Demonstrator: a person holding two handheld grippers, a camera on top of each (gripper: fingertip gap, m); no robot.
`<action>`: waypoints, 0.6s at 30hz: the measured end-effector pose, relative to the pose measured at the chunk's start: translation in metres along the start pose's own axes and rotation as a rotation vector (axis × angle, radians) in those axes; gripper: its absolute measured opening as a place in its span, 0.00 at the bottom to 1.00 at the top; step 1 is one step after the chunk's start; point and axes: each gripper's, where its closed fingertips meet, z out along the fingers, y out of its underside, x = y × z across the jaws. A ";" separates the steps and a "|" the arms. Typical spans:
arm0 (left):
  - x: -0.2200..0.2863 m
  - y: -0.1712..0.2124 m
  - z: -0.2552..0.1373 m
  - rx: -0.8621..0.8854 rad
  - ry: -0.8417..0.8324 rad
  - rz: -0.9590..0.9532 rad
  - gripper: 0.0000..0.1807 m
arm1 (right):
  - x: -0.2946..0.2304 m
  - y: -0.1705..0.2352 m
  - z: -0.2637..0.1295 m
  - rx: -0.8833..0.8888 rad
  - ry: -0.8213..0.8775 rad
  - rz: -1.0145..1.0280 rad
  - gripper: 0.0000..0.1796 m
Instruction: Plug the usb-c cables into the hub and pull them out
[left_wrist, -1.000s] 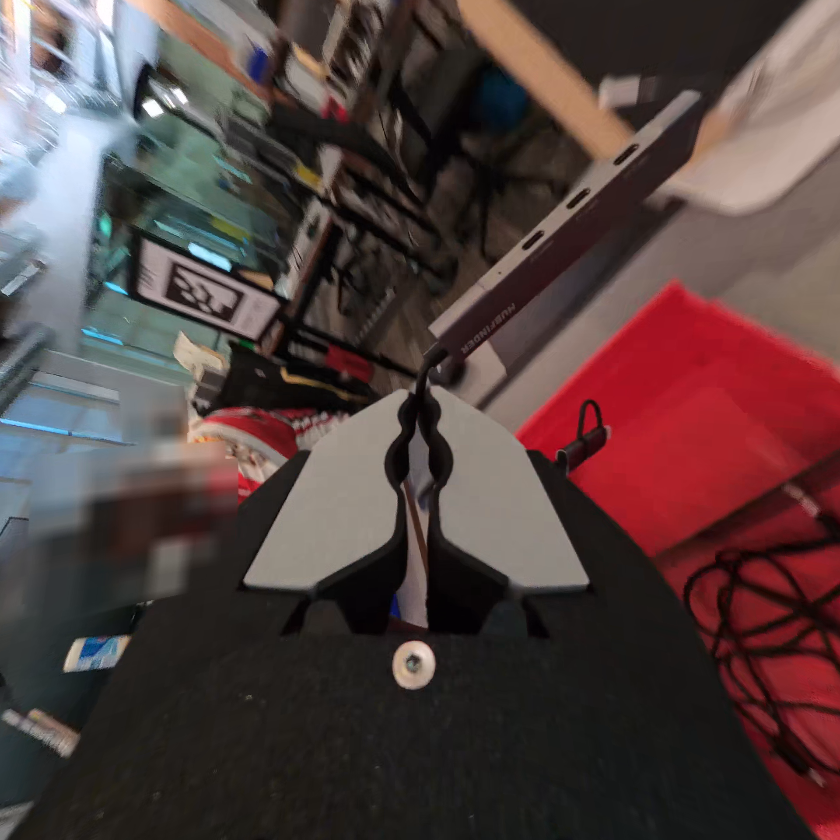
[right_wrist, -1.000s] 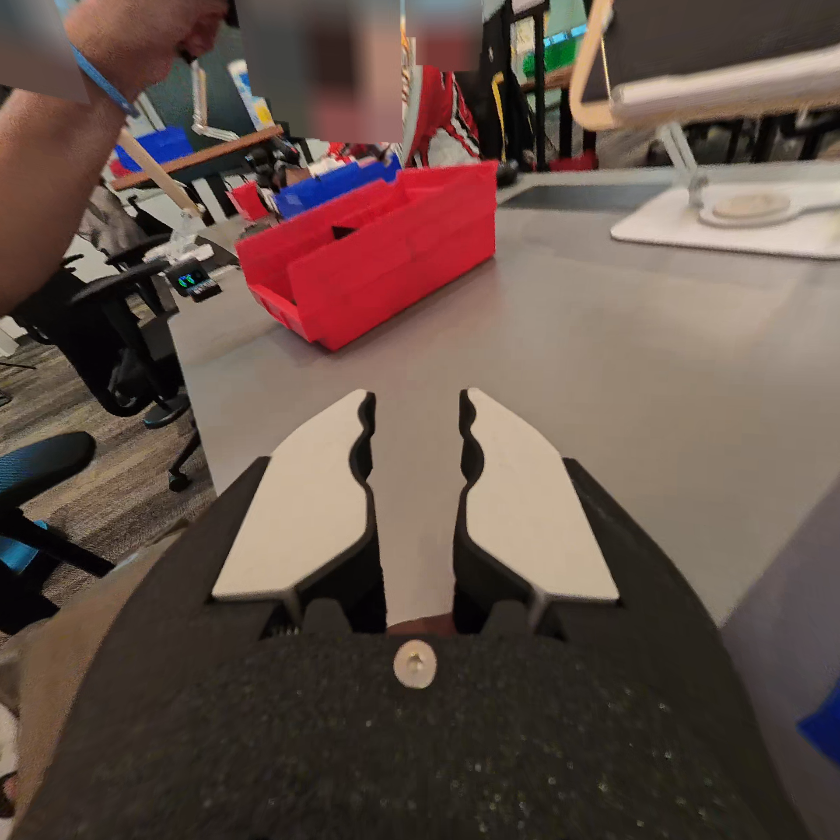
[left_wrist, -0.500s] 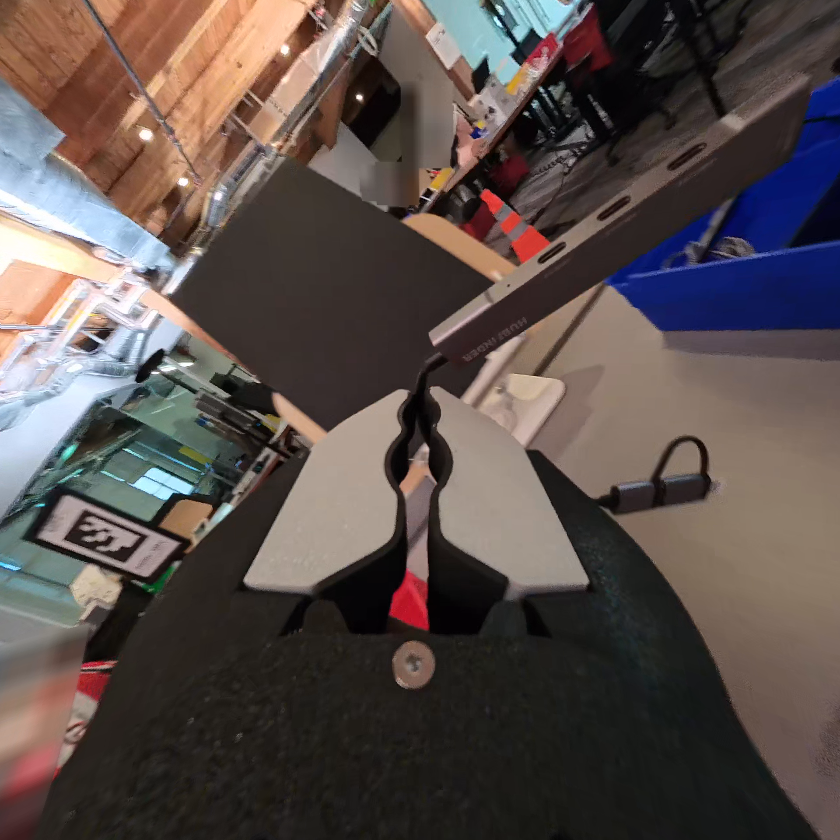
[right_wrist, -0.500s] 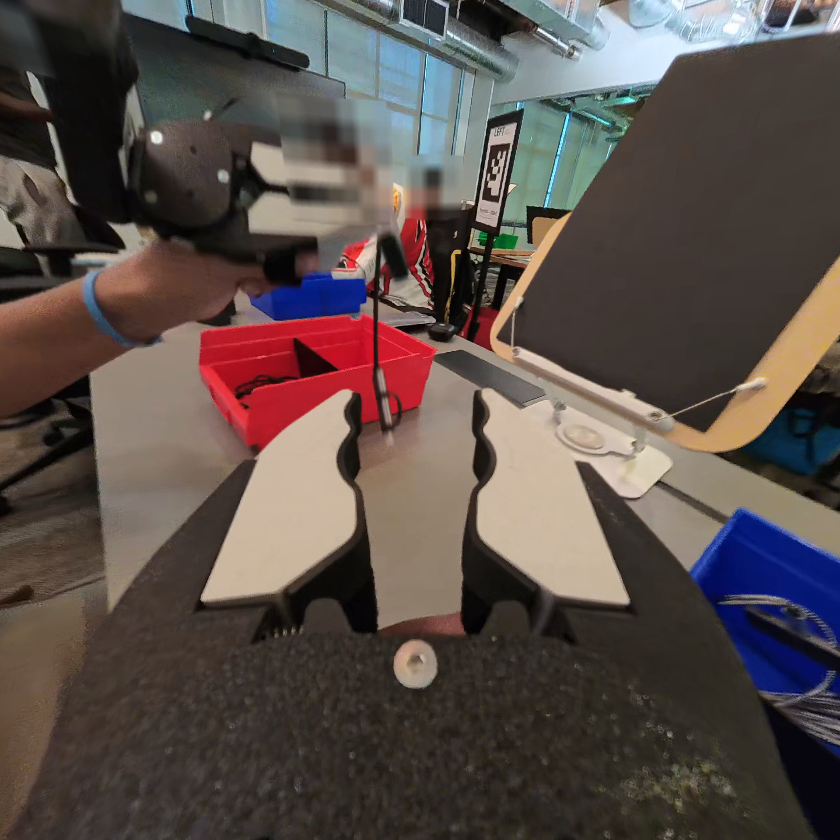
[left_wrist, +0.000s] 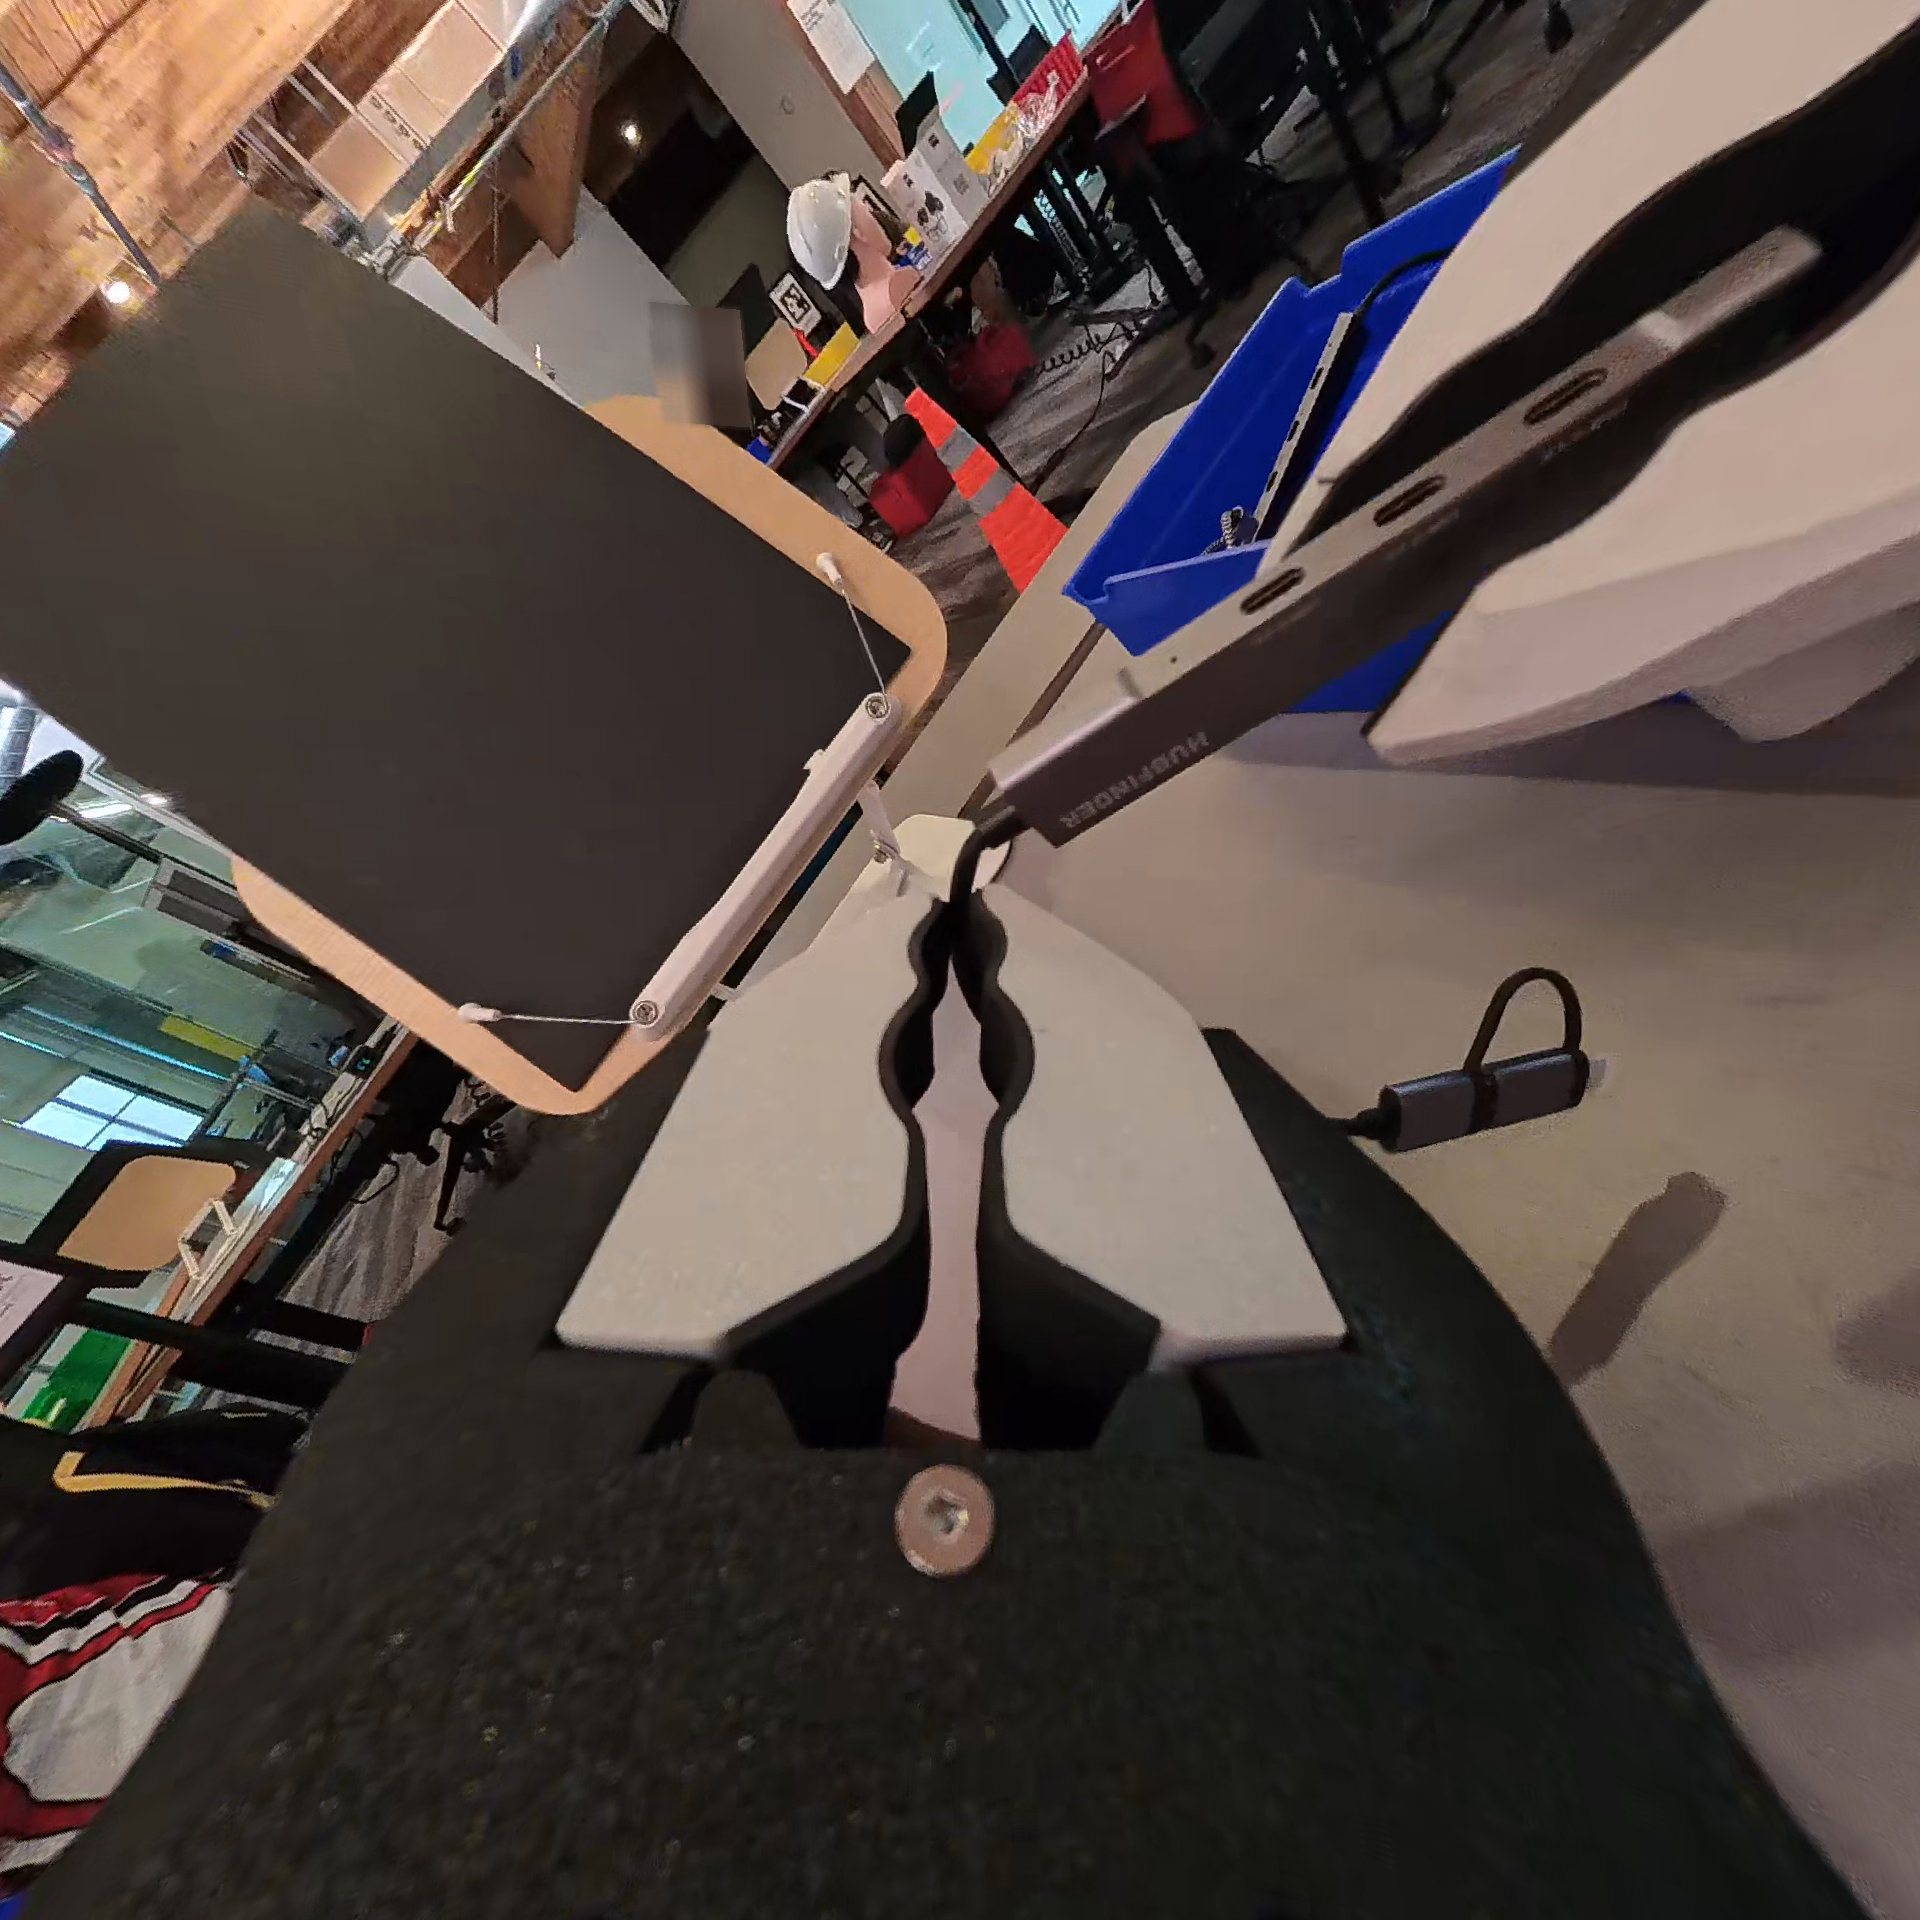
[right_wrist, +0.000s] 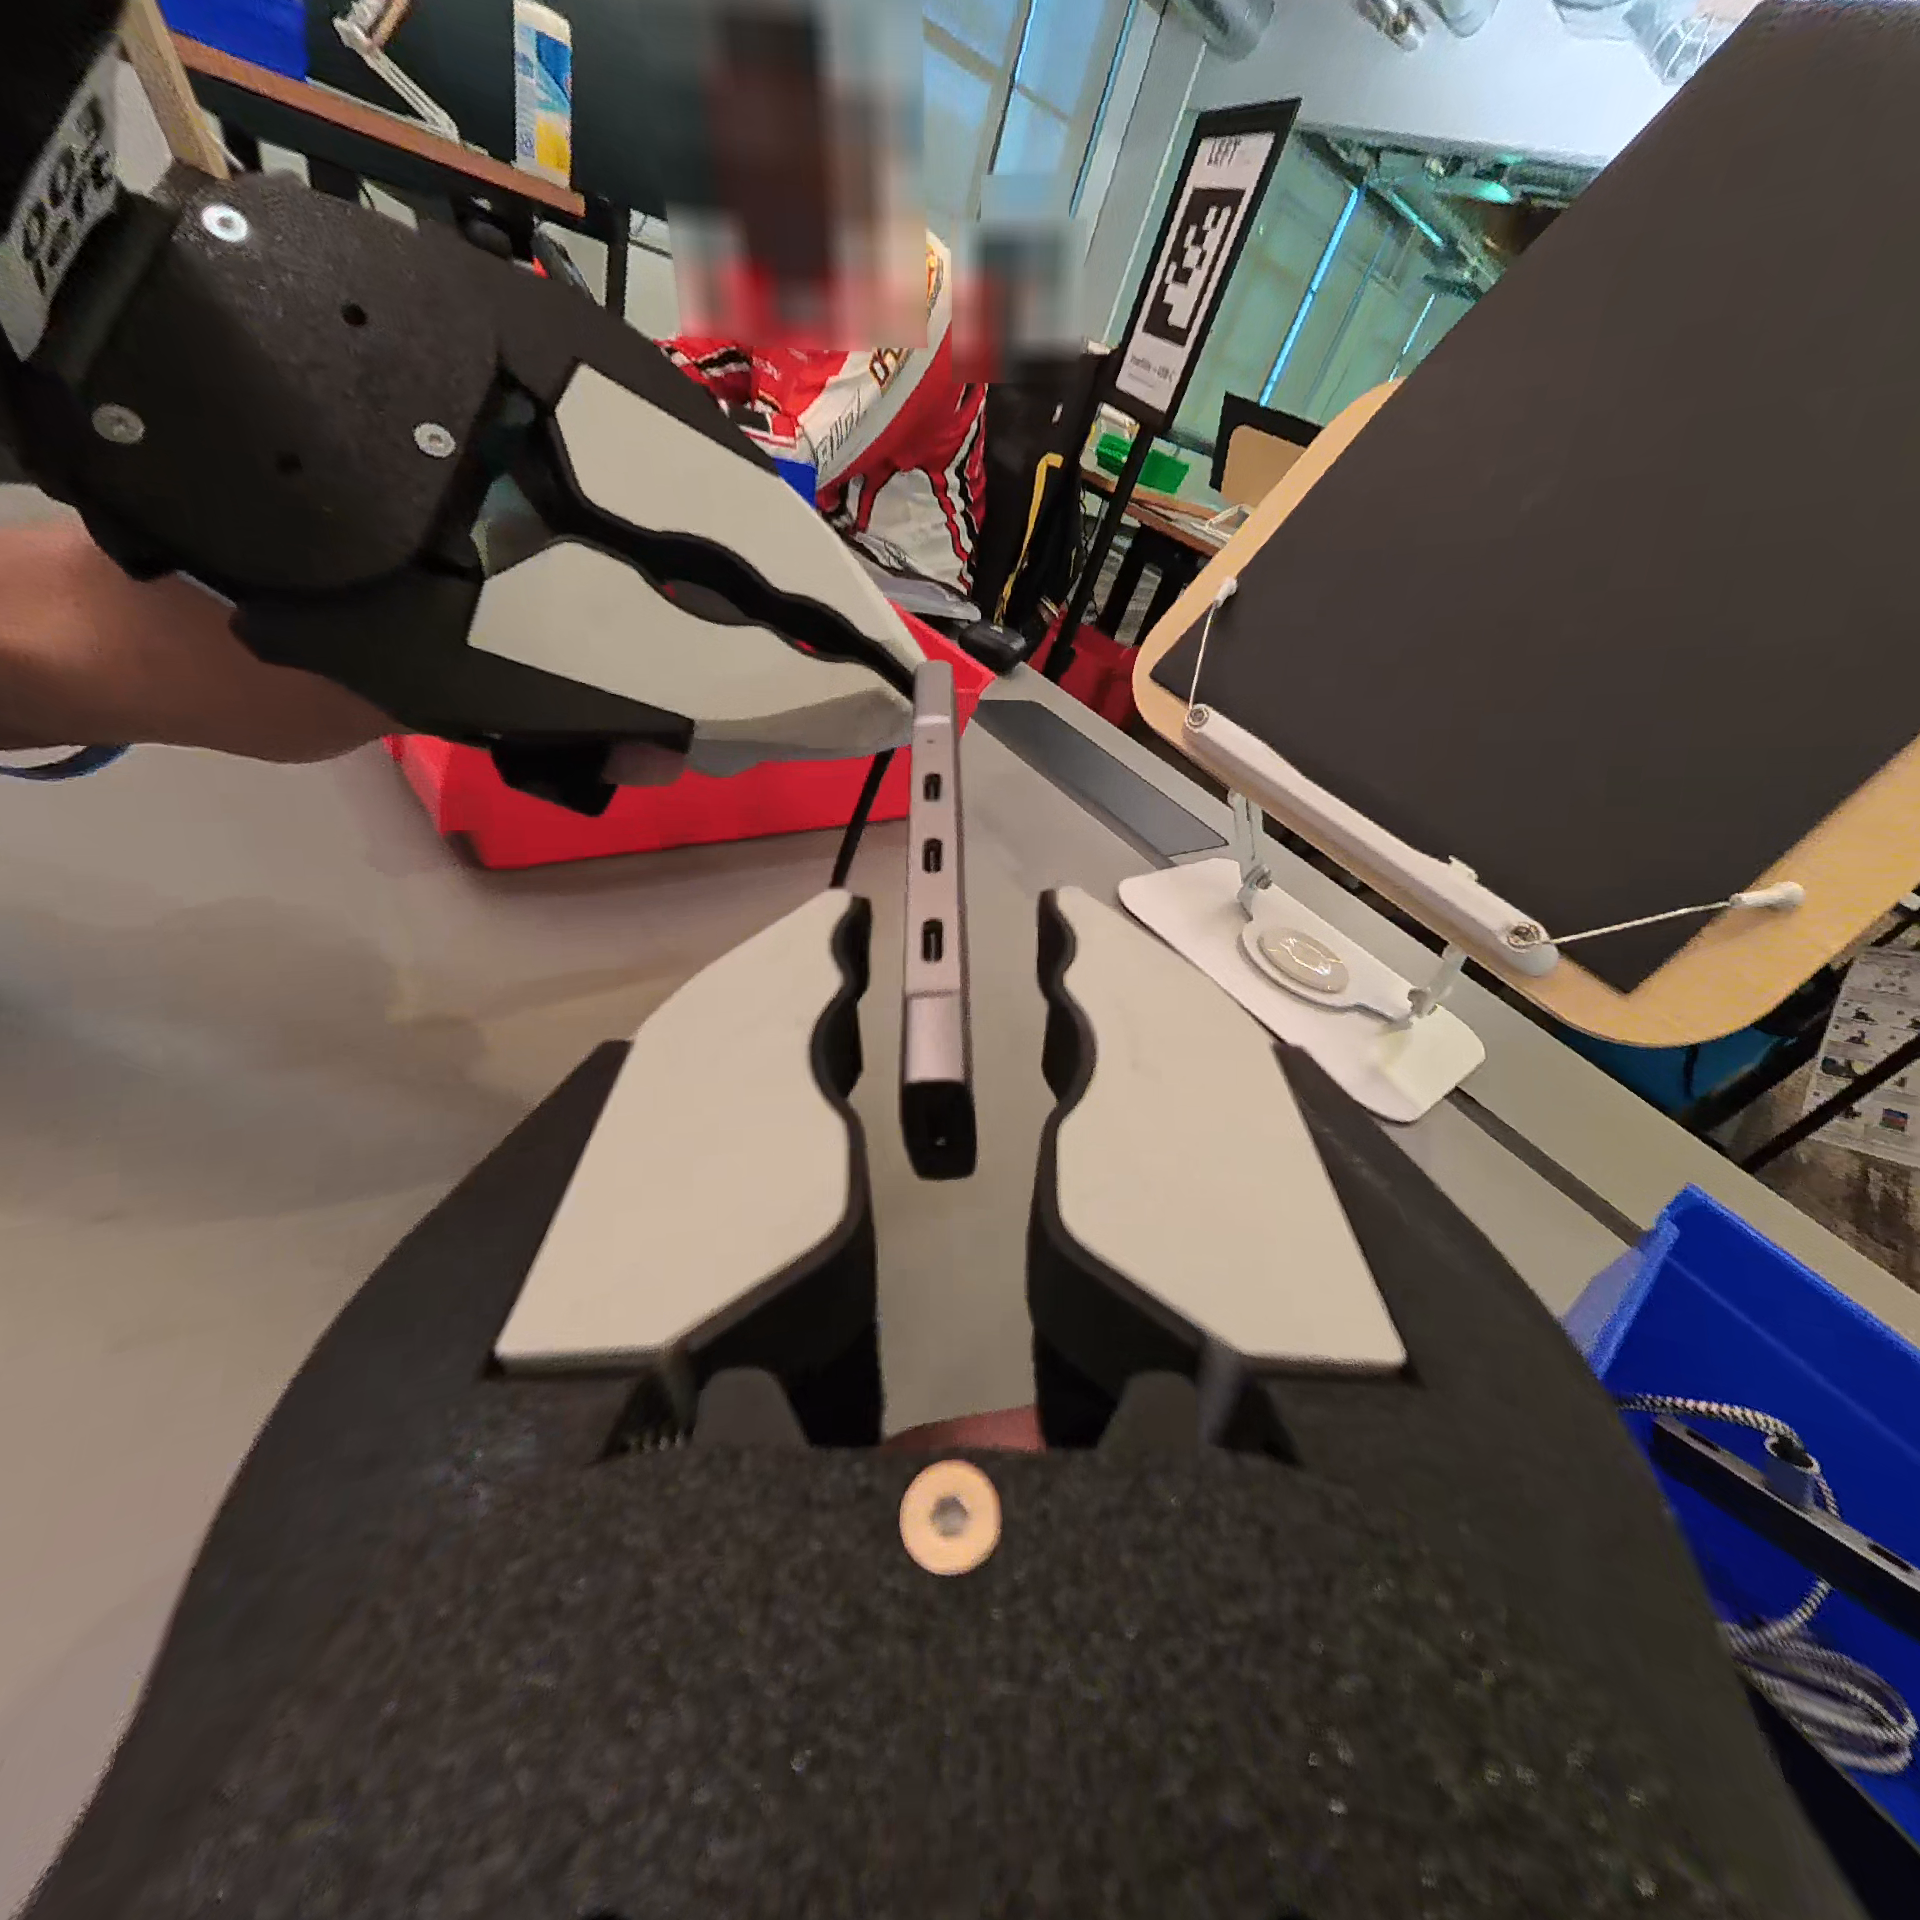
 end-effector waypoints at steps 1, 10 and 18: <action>0.000 0.001 -0.001 -0.003 0.001 -0.004 0.01 | 0.000 0.000 0.001 0.004 -0.002 -0.003 0.17; 0.001 0.009 -0.003 -0.033 0.013 0.003 0.01 | -0.002 -0.001 0.016 0.010 -0.004 -0.067 0.10; -0.004 0.020 -0.006 -0.049 -0.013 -0.061 0.02 | -0.004 0.005 0.034 -0.018 0.049 -0.276 0.05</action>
